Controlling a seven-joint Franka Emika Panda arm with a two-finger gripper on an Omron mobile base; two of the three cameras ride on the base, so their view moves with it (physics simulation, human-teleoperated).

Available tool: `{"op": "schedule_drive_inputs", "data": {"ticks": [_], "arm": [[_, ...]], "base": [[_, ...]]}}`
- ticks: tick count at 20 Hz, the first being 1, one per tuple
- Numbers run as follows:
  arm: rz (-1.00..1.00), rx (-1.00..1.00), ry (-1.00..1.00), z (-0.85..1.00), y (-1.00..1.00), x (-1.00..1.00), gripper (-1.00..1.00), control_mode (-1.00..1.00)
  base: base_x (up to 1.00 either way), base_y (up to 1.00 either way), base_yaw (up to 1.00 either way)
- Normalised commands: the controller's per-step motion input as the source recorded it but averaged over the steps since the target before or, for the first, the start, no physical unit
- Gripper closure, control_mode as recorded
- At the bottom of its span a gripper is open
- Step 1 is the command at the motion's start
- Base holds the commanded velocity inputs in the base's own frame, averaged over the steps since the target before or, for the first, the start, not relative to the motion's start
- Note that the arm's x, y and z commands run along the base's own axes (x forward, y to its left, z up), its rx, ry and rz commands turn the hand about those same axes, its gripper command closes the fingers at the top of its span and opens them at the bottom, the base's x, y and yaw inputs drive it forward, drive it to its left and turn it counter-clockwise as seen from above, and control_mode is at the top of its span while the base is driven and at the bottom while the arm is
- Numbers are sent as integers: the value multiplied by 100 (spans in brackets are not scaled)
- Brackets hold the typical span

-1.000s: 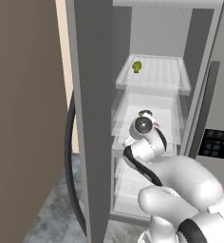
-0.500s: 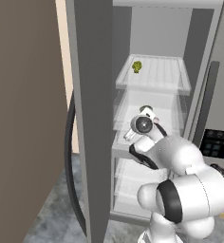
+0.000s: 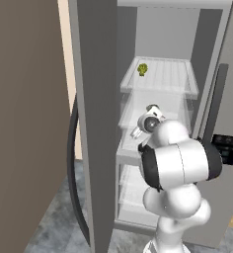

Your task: Place the avocado and tomato inside the fridge drawer. Close the drawer after placing the vegetables.

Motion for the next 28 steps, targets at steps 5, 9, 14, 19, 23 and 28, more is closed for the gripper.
{"op": "schedule_drive_inputs", "data": {"ticks": [5, 9, 14, 19, 23, 28], "arm": [[0, 0, -5, 0, -14, 49, -100, -100], [0, 0, -4, 0, -15, 46, -100, -100], [0, 0, -3, 1, -15, 48, -100, -100], [0, 0, -1, 11, -17, 58, -100, -100], [0, 0, 0, 26, -19, 72, -100, -100], [0, 0, 0, 20, -20, 52, -100, -100]], "base": [[0, 0, 0], [0, 0, 0], [0, 0, 0], [0, 0, 0], [0, 0, 0], [0, 0, 0]]}}
